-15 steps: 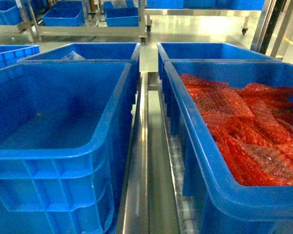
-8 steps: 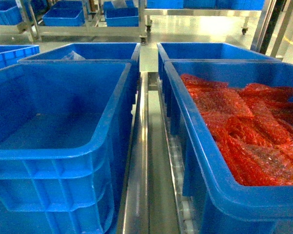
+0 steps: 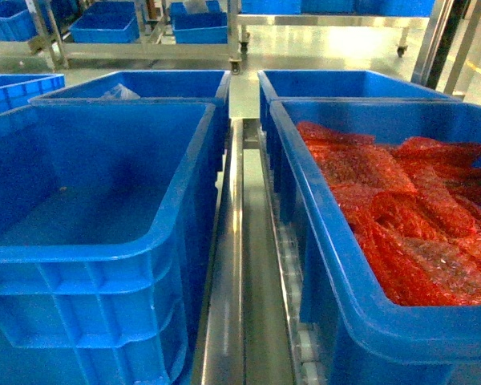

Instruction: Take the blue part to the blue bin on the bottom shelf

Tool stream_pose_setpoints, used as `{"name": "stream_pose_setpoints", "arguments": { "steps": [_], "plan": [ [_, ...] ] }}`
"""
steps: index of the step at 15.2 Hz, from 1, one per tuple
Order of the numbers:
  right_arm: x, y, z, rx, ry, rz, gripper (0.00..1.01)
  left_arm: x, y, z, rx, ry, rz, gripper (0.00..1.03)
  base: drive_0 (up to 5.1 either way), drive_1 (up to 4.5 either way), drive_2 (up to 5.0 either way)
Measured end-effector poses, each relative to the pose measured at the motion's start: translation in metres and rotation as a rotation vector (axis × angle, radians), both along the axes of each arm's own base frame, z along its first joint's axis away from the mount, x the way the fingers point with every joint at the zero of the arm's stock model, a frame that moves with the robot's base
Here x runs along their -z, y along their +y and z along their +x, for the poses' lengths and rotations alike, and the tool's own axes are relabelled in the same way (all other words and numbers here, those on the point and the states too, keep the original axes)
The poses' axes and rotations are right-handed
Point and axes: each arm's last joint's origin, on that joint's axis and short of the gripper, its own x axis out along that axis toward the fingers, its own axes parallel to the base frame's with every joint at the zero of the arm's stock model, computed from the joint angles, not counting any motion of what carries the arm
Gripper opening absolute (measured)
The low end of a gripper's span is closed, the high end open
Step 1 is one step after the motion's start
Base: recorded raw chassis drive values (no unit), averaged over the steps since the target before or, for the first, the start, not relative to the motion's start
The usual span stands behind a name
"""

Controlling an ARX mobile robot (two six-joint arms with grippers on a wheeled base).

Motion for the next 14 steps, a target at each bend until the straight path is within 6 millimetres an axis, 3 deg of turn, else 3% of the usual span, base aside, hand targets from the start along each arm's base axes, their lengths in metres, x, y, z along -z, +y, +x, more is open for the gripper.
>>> {"name": "stream_pose_setpoints", "arguments": {
  "steps": [8, 10, 14],
  "plan": [
    [0.000, 0.000, 0.000, 0.000, 0.000, 0.000, 0.98, 0.000, 0.000, 0.000, 0.000, 0.000, 0.000, 0.43, 0.0, 0.00, 0.0],
    [0.000, 0.000, 0.000, 0.000, 0.000, 0.000, 0.98, 0.002, -0.002, 0.001, -0.086, 0.014, 0.041, 0.43, 0.0, 0.00, 0.0],
    [0.000, 0.000, 0.000, 0.000, 0.000, 0.000, 0.98, -0.018, -0.013, 0.032, -0.103, -0.022, 0.054, 0.43, 0.0, 0.00, 0.0]
  ]
}}
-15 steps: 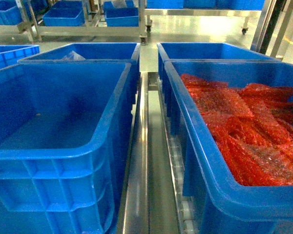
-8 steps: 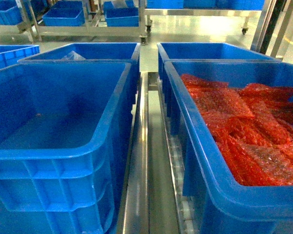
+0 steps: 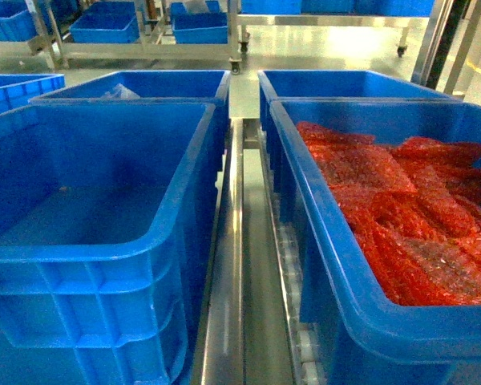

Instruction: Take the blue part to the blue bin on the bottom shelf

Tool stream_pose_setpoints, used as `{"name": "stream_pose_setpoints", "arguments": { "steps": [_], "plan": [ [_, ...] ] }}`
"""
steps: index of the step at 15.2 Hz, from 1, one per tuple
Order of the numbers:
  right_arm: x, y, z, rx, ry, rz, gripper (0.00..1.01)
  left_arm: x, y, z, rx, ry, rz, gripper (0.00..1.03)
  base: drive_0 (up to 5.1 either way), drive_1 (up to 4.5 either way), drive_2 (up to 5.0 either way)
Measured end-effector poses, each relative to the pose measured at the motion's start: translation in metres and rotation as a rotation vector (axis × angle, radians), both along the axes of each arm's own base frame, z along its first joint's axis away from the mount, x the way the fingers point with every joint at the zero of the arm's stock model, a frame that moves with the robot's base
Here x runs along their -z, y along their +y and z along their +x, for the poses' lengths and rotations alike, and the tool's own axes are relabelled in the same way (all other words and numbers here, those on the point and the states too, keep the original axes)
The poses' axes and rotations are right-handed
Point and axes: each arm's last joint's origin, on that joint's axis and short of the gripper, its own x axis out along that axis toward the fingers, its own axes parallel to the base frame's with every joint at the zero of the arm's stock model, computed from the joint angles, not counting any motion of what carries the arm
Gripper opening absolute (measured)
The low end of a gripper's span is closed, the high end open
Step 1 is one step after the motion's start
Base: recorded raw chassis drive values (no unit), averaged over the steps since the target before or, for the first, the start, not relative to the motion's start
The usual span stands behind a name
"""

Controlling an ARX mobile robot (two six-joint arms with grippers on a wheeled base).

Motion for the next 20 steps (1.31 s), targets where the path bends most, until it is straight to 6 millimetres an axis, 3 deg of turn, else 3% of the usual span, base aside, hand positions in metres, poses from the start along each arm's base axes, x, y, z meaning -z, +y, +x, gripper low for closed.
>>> {"name": "stream_pose_setpoints", "arguments": {
  "steps": [3, 5, 7, 9, 11, 15, 17, 20],
  "plan": [
    [0.000, 0.000, 0.000, 0.000, 0.000, 0.000, 0.98, -0.004, -0.016, 0.053, 0.084, 0.022, -0.013, 0.43, 0.0, 0.00, 0.0],
    [0.000, 0.000, 0.000, 0.000, 0.000, 0.000, 0.98, 0.003, -0.024, 0.074, 0.100, 0.047, -0.004, 0.58, 0.0, 0.00, 0.0],
    [0.000, 0.000, 0.000, 0.000, 0.000, 0.000, 0.98, 0.005, -0.023, 0.075, 0.095, 0.058, 0.000, 0.82, 0.0, 0.00, 0.0],
    [0.000, 0.000, 0.000, 0.000, 0.000, 0.000, 0.98, -0.005, -0.015, 0.053, 0.070, 0.026, -0.010, 1.00, 0.0, 0.00, 0.0],
    [0.000, 0.000, 0.000, 0.000, 0.000, 0.000, 0.98, -0.002, -0.010, 0.012, 0.057, 0.027, -0.012, 0.98, 0.0, 0.00, 0.0],
    [0.000, 0.000, 0.000, 0.000, 0.000, 0.000, 0.98, -0.005, -0.009, 0.013, 0.045, 0.012, -0.020, 0.98, 0.0, 0.00, 0.0],
    [0.000, 0.000, 0.000, 0.000, 0.001, 0.000, 0.98, 0.001, 0.005, 0.004, 0.196, -0.089, -0.046, 0.77, 0.0, 0.00, 0.0],
    [0.000, 0.000, 0.000, 0.000, 0.000, 0.000, 0.98, 0.027, 0.022, -0.011, 0.255, -0.058, -0.041, 0.43, 0.0, 0.00, 0.0]
  ]
}}
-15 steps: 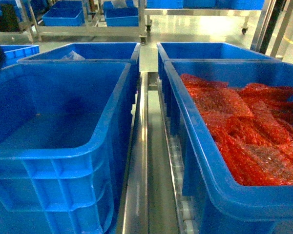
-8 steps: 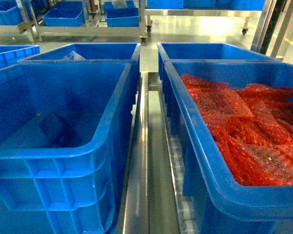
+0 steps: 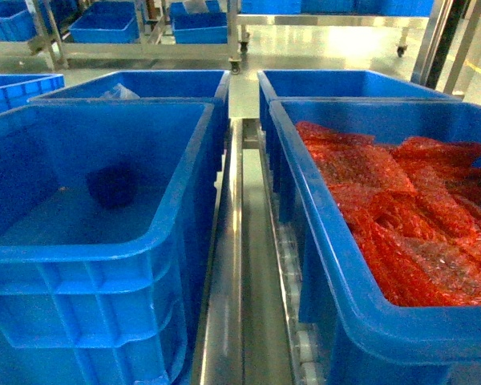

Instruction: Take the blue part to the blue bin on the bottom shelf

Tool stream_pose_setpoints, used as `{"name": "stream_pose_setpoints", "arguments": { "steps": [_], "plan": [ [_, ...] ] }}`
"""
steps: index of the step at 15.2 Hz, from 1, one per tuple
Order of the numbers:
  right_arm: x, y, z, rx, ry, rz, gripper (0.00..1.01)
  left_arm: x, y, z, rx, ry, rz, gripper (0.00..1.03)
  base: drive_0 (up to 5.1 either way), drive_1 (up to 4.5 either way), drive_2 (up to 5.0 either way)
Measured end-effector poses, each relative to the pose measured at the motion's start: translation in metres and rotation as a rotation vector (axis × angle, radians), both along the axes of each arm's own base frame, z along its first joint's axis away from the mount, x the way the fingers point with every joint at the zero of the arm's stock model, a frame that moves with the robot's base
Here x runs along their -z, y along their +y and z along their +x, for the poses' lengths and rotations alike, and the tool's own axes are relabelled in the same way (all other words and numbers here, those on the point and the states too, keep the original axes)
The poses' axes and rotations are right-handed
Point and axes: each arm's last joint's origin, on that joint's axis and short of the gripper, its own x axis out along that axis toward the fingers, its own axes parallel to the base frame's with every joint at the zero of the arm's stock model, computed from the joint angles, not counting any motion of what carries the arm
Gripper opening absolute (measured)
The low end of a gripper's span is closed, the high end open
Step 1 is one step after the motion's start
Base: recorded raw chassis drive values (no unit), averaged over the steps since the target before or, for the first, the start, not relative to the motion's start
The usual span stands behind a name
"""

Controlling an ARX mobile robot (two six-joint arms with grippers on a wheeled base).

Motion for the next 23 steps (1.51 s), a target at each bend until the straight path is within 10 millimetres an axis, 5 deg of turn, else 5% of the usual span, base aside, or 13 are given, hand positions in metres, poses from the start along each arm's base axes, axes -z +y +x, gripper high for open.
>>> {"name": "stream_pose_setpoints", "arguments": {
  "steps": [3, 4, 8, 23],
  "plan": [
    [0.000, 0.000, 0.000, 0.000, 0.000, 0.000, 0.98, 0.011, 0.012, -0.013, -0.005, -0.016, -0.003, 0.05, 0.0, 0.00, 0.0],
    [0.000, 0.000, 0.000, 0.000, 0.000, 0.000, 0.98, 0.015, 0.015, -0.016, 0.000, -0.008, -0.002, 0.02, 0.0, 0.00, 0.0],
    [0.000, 0.000, 0.000, 0.001, 0.000, 0.000, 0.98, 0.028, 0.032, -0.029, -0.019, -0.009, -0.004, 0.02, 0.0, 0.00, 0.0],
    [0.000, 0.000, 0.000, 0.000, 0.000, 0.000, 0.98, 0.038, 0.031, -0.059, 0.002, -0.036, -0.003, 0.02, 0.0, 0.00, 0.0]
  ]
}}
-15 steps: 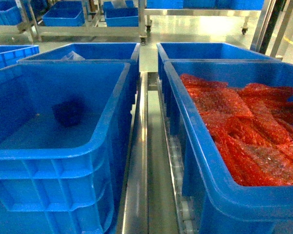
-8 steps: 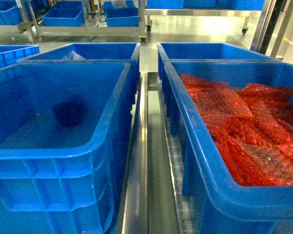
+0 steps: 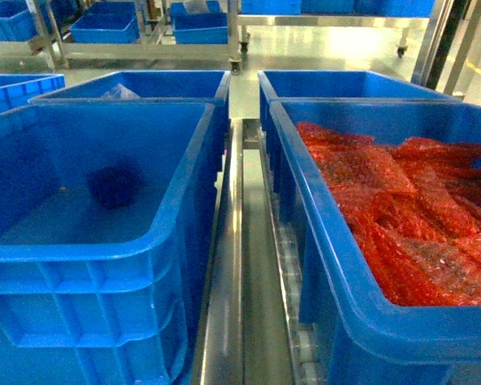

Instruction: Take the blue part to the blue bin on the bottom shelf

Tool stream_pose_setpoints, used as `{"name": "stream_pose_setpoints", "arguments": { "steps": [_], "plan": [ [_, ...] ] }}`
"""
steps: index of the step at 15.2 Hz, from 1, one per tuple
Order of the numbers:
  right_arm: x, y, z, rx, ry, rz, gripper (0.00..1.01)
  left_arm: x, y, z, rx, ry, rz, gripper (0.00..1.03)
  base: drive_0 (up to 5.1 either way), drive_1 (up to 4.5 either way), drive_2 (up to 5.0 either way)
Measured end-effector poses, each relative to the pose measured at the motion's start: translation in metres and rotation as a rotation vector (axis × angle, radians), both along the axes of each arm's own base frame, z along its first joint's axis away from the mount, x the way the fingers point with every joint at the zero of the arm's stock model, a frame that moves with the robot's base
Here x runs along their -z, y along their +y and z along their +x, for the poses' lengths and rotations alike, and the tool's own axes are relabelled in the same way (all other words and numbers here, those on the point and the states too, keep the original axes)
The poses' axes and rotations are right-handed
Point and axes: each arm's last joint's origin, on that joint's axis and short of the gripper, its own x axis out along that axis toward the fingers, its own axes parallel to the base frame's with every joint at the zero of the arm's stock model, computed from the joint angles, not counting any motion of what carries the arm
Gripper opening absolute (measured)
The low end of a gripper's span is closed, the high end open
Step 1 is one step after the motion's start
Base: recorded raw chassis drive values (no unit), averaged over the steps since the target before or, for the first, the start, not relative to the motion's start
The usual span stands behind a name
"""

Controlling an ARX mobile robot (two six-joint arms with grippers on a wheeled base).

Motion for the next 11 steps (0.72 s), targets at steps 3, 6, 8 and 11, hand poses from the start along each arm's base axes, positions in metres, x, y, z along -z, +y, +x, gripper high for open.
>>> {"name": "stream_pose_setpoints", "arguments": {
  "steps": [3, 6, 8, 11],
  "plan": [
    [0.0000, 0.0000, 0.0000, 0.000, 0.000, 0.000, 0.98, 0.0032, -0.0001, 0.0004, 0.003, 0.018, 0.001, 0.02, 0.0, 0.00, 0.0],
    [0.0000, 0.0000, 0.0000, 0.000, 0.000, 0.000, 0.98, 0.0036, -0.0001, 0.0004, 0.003, 0.022, 0.002, 0.02, 0.0, 0.00, 0.0],
    [0.0000, 0.0000, 0.0000, 0.000, 0.000, 0.000, 0.98, 0.0036, -0.0001, 0.0004, 0.003, 0.022, 0.001, 0.02, 0.0, 0.00, 0.0],
    [0.0000, 0.0000, 0.0000, 0.000, 0.000, 0.000, 0.98, 0.0036, -0.0001, 0.0004, 0.003, 0.022, 0.001, 0.02, 0.0, 0.00, 0.0]
  ]
}}
